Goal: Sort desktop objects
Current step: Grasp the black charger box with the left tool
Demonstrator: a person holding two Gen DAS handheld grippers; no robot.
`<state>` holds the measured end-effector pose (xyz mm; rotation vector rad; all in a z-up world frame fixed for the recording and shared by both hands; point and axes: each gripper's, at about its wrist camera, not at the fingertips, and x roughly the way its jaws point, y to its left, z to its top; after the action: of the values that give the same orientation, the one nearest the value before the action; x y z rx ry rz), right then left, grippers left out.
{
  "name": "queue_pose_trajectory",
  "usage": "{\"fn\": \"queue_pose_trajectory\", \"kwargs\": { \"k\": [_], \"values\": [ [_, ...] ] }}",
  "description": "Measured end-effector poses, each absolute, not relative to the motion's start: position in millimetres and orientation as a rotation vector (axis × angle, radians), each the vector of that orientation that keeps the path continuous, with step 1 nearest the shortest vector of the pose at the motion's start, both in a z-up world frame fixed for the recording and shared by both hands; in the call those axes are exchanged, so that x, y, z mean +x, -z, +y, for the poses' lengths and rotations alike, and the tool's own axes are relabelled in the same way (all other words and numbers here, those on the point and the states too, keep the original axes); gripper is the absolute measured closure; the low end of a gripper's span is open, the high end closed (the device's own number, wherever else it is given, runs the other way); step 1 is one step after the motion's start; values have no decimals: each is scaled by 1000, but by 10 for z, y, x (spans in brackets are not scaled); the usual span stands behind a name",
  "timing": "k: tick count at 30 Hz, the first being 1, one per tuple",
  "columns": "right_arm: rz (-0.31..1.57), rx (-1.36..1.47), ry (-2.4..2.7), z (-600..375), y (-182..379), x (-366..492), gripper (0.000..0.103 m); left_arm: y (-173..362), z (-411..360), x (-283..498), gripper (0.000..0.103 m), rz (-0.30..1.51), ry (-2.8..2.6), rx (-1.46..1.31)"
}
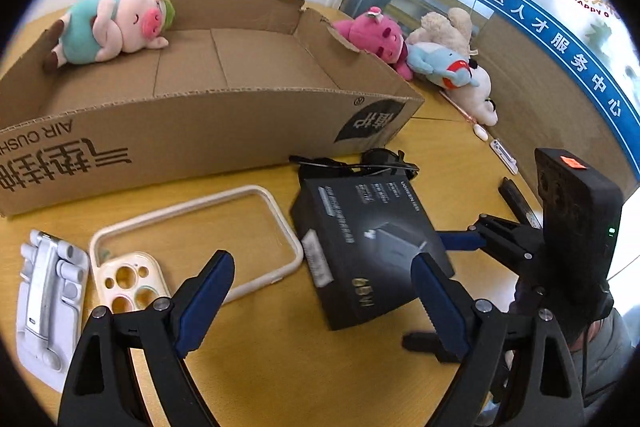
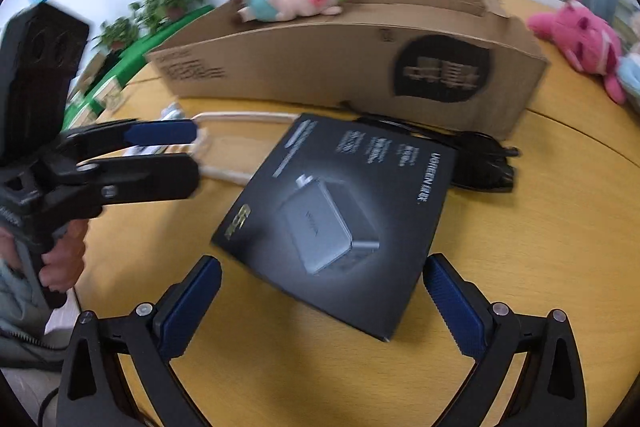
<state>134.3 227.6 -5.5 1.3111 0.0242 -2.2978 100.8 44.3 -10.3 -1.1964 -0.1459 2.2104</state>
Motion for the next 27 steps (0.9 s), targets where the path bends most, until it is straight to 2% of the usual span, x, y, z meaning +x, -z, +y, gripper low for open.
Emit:
{"fn": "queue_pose_trajectory", "kwargs": {
  "k": [4,7,8,10,14,16,21,23,25,27],
  "values": [
    [-21,1226,2242,2276,-19,1416,3,155,491,947,13,-158,-2176,-1211],
    [-11,1270,2309,2366,20,1327,4,229,568,898,15,-167,-2134,-1224],
    [-16,1281,2307,2377,36,1298,6,265,598,879,18,-169,-2113,-1238],
    [-13,1275,2291,2322,44,1254,11,334,661,854,33,-165,-2064,-1270],
    [76,1258,2293,2177,56,1258,17,358,665,909,32,-165,-2041,-1271],
    [85,1274,2270,2216,78,1318,28,345,664,969,34,-148,-2010,-1281],
    [75,1285,2159,2345,76,1536,27,314,713,1270,34,-68,-1921,-1301],
    [92,1285,2152,2386,78,1601,28,303,675,1313,34,-87,-1950,-1302],
    [101,1288,2170,2416,93,1622,23,326,625,1260,34,-117,-1983,-1320],
    [130,1288,2187,2399,121,1614,22,375,601,1182,34,-185,-1964,-1343]
  ]
}}
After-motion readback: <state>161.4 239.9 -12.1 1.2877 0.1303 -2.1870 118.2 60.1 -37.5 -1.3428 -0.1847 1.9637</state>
